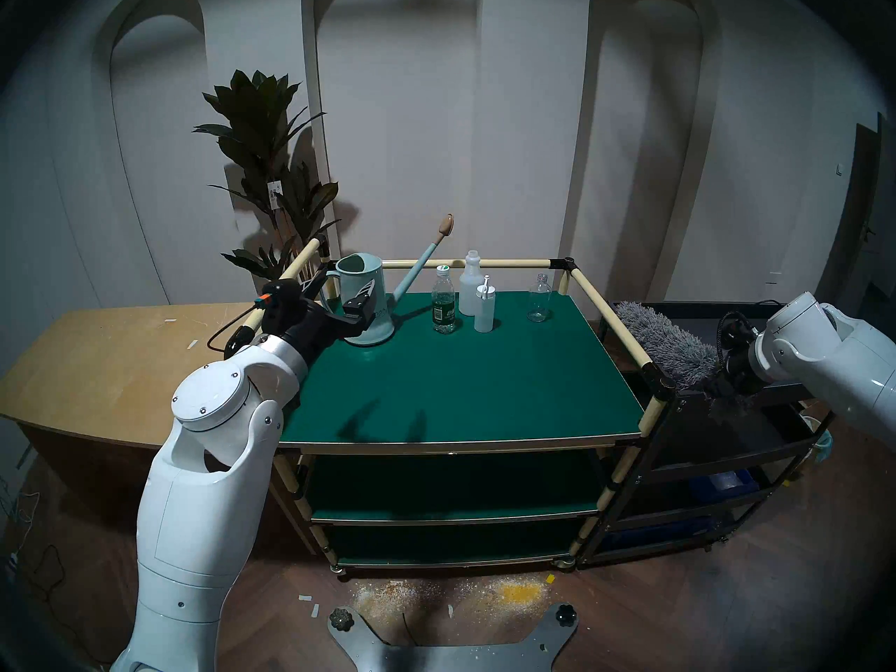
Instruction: Dust the shelf with the duster
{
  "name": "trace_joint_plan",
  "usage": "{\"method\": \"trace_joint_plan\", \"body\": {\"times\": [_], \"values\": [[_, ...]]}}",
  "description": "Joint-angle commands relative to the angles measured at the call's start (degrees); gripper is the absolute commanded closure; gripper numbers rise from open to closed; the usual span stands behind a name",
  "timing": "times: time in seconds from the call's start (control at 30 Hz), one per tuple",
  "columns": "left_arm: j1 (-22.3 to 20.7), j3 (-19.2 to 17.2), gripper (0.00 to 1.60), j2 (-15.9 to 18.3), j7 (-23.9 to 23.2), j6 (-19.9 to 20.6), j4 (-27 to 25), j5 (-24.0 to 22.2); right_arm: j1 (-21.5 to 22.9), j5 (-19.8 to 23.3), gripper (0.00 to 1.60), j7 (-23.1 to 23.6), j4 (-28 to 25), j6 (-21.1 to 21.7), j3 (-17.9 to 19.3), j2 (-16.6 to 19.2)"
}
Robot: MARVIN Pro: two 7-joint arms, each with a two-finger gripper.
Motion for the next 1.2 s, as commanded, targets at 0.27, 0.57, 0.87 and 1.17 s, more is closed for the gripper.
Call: {"method": "trace_joint_plan", "body": {"times": [0.27, 0.57, 0.87, 1.17], "values": [[-10.25, 2.8, 0.0, -1.16, 1.31, -0.02, 5.23, 1.38, -3.24, 5.14, 1.6, -9.61, -0.87, -4.59, 1.47, -0.02], [-15.25, 4.74, 0.0, -1.87, 1.8, 0.36, 9.98, 2.45, -5.97, 10.76, 1.6, -17.62, -2.11, -8.27, 2.23, -0.25], [-19.69, 6.2, 0.0, -2.04, 1.55, 1.09, 14.24, 3.37, -9.13, 19.71, 1.57, -25.91, -4.26, -12.19, 3.25, 0.1], [-22.41, 7.04, 0.0, -1.97, 0.53, 1.8, 17.35, 4.01, -11.77, 28.4, 0.0, -37.0, -9.57, -18.58, 4.58, 2.74]]}}
